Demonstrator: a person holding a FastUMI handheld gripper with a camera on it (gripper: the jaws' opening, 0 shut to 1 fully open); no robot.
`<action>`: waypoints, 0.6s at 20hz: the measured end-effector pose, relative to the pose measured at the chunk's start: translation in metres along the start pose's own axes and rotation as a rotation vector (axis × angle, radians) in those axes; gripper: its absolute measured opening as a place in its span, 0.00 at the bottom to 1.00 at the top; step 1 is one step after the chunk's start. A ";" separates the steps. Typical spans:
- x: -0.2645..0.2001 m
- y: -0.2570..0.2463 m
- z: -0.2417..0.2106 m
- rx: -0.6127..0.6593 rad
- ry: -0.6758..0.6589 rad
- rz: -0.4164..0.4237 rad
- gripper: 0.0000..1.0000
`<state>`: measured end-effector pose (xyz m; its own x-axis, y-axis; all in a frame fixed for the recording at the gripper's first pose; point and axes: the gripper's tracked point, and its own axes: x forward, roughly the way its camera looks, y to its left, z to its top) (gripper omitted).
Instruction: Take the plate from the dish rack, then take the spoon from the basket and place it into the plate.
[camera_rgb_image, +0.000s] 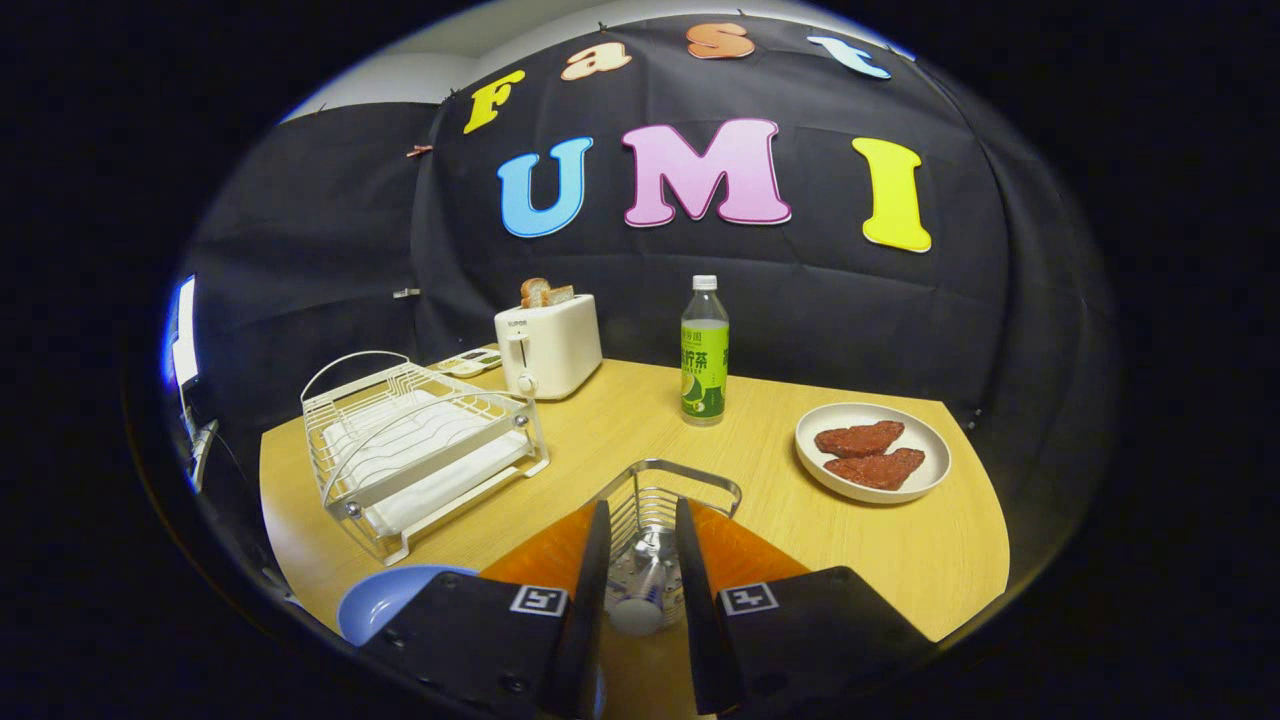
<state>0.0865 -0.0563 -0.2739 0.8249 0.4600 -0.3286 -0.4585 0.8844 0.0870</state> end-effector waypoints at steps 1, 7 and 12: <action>0.002 0.002 -0.001 -0.009 0.011 0.005 0.37; 0.004 -0.002 -0.002 -0.019 0.042 -0.028 0.21; -0.003 -0.003 0.020 -0.008 0.059 -0.023 0.20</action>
<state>0.0915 -0.0585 -0.2547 0.8143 0.4343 -0.3851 -0.4428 0.8937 0.0716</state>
